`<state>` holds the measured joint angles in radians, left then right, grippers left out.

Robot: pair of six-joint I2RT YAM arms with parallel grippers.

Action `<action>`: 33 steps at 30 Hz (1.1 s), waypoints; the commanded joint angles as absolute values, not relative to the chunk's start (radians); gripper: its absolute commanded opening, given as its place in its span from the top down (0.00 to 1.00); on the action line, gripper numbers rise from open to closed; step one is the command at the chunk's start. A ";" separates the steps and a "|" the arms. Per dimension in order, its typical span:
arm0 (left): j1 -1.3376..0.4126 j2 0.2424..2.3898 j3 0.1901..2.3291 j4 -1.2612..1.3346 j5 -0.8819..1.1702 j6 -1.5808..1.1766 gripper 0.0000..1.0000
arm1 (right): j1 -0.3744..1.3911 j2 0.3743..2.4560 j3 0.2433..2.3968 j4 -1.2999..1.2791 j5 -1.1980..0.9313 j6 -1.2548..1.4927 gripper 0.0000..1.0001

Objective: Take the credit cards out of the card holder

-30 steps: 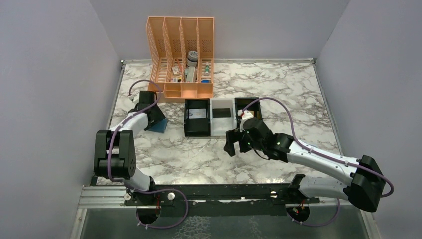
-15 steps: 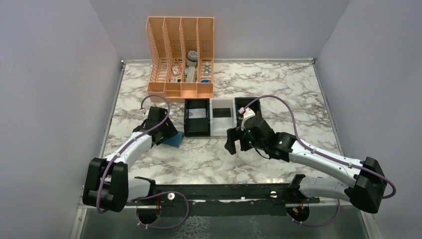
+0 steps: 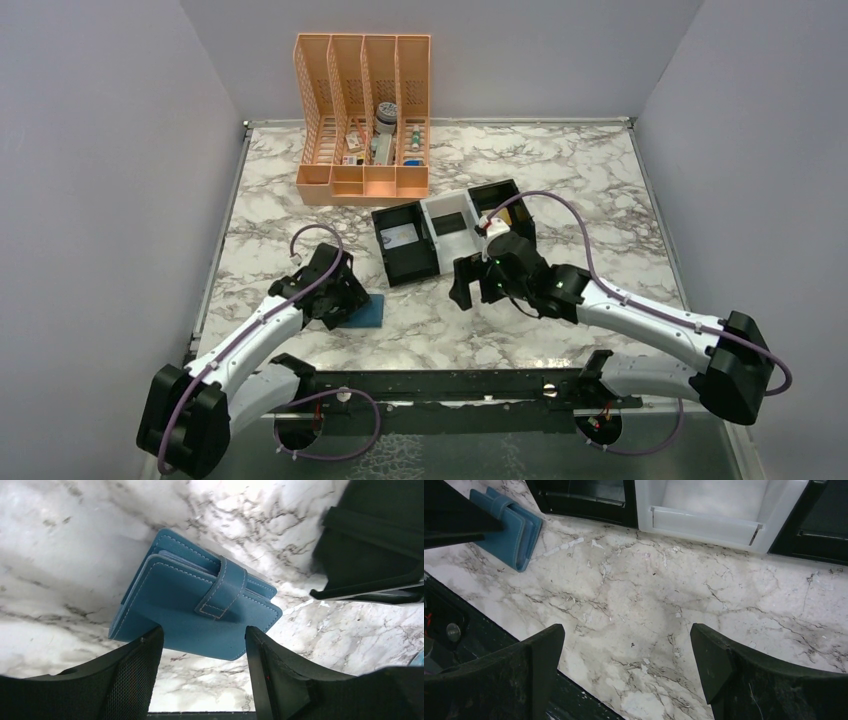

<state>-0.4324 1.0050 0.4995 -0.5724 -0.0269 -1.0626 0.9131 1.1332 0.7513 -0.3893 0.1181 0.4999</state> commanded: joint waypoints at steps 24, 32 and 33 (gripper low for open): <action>-0.949 1.036 0.702 -0.848 -0.253 -1.229 0.17 | 0.758 1.346 0.925 -0.332 0.163 0.481 0.00; -0.649 1.058 0.738 -0.827 -0.284 -0.956 0.02 | 0.415 1.429 1.002 -0.342 0.049 0.388 0.01; -0.606 1.058 0.732 -0.811 -0.284 -0.931 0.02 | 0.378 1.446 1.015 -0.343 0.025 0.377 0.01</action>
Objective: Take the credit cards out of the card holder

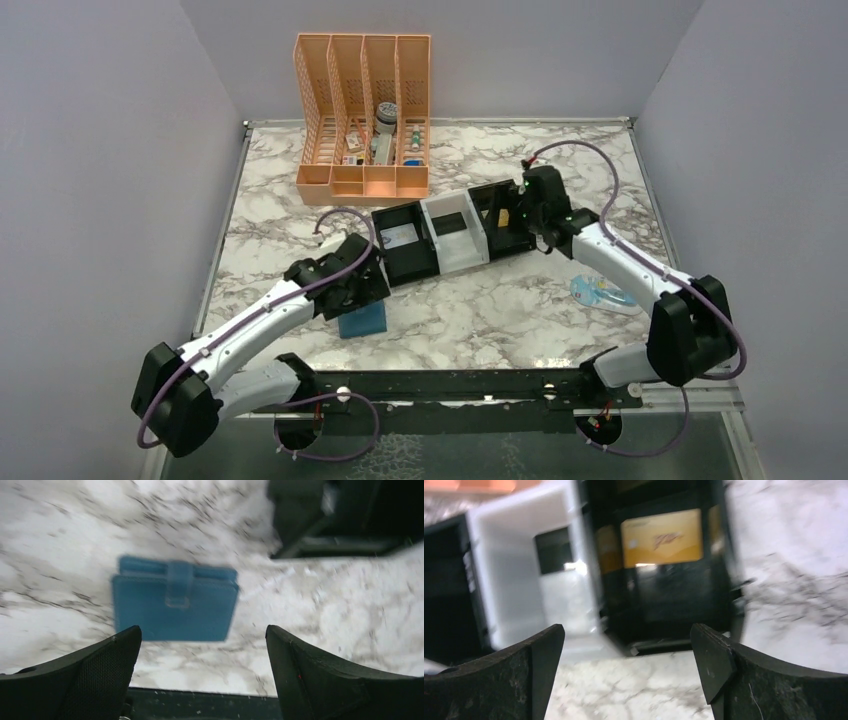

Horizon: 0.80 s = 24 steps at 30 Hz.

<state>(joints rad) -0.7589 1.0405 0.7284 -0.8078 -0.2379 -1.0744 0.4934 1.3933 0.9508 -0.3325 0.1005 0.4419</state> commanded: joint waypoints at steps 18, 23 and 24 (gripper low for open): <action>-0.414 1.099 0.506 -0.525 -0.043 -0.847 0.01 | 0.249 1.556 1.003 -0.287 -0.334 0.356 0.00; -0.415 1.105 0.468 -0.486 0.003 -0.851 0.07 | 0.250 1.523 0.950 -0.267 -0.373 0.401 0.00; -0.415 1.104 0.464 -0.478 0.013 -0.849 0.09 | 0.250 1.515 0.941 -0.268 -0.357 0.403 0.00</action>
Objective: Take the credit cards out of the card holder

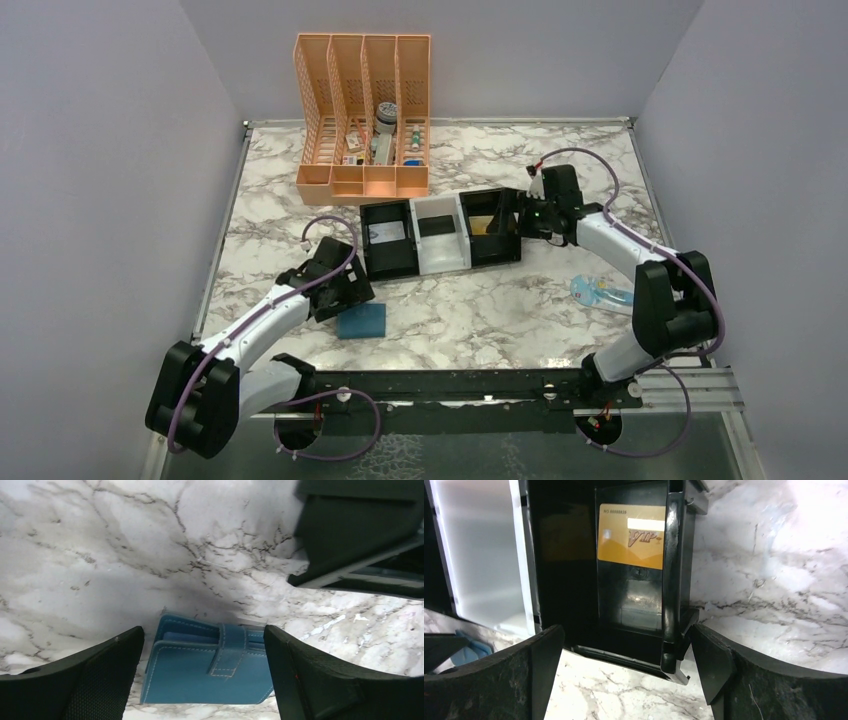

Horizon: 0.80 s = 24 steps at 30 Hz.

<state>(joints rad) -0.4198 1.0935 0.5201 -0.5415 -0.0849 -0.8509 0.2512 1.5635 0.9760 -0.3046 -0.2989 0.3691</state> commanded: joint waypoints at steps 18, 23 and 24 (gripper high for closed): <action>-0.756 1.118 0.436 -0.222 0.019 -1.045 0.18 | 0.263 0.997 0.505 -0.221 -0.792 0.551 0.16; -0.770 1.009 0.478 -0.323 -0.127 -1.080 0.11 | 0.435 0.975 0.379 -0.121 -0.816 0.624 0.29; -0.770 0.980 0.496 -0.377 -0.169 -1.086 0.10 | 0.480 0.976 0.370 -0.086 -0.807 0.652 0.31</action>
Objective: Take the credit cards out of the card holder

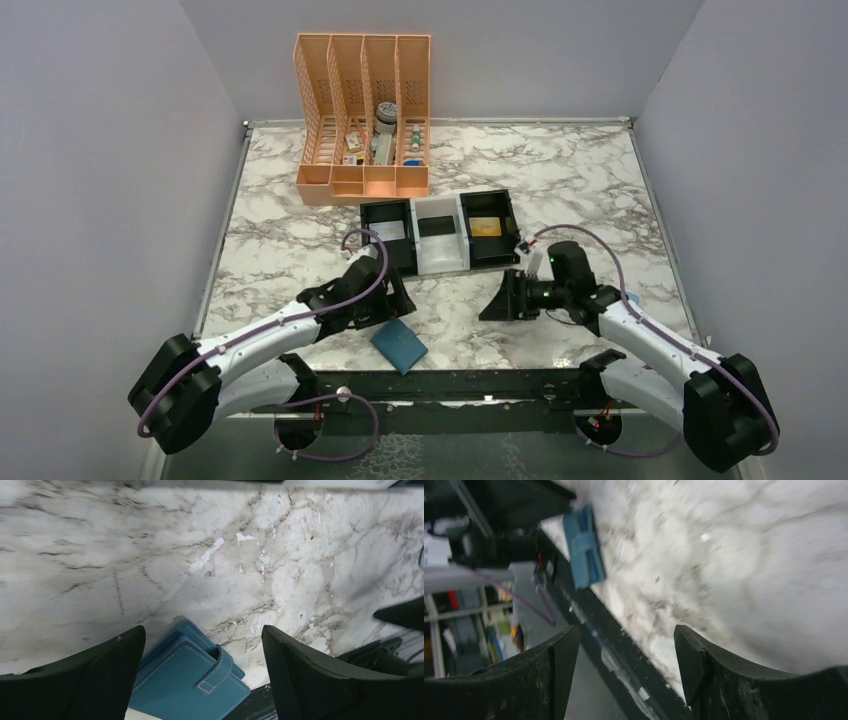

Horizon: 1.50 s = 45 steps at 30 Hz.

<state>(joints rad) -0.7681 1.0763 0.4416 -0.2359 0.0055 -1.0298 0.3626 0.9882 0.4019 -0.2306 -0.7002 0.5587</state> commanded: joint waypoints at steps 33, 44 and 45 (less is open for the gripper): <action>-0.773 0.911 0.327 -0.462 0.173 -1.228 0.53 | 0.931 1.657 0.498 0.504 -0.628 0.944 0.55; -0.782 0.914 0.308 -0.383 0.154 -1.270 0.56 | 0.937 1.648 0.535 0.458 -0.610 0.927 0.88; -0.782 0.911 0.308 -0.382 0.152 -1.272 0.57 | 0.937 1.643 0.535 0.453 -0.608 0.927 0.88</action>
<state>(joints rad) -0.7731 0.9127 0.3305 -0.4263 0.1703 -1.2564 0.9287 1.6714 0.4988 0.4370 -0.6315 0.9379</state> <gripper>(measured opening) 0.438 0.129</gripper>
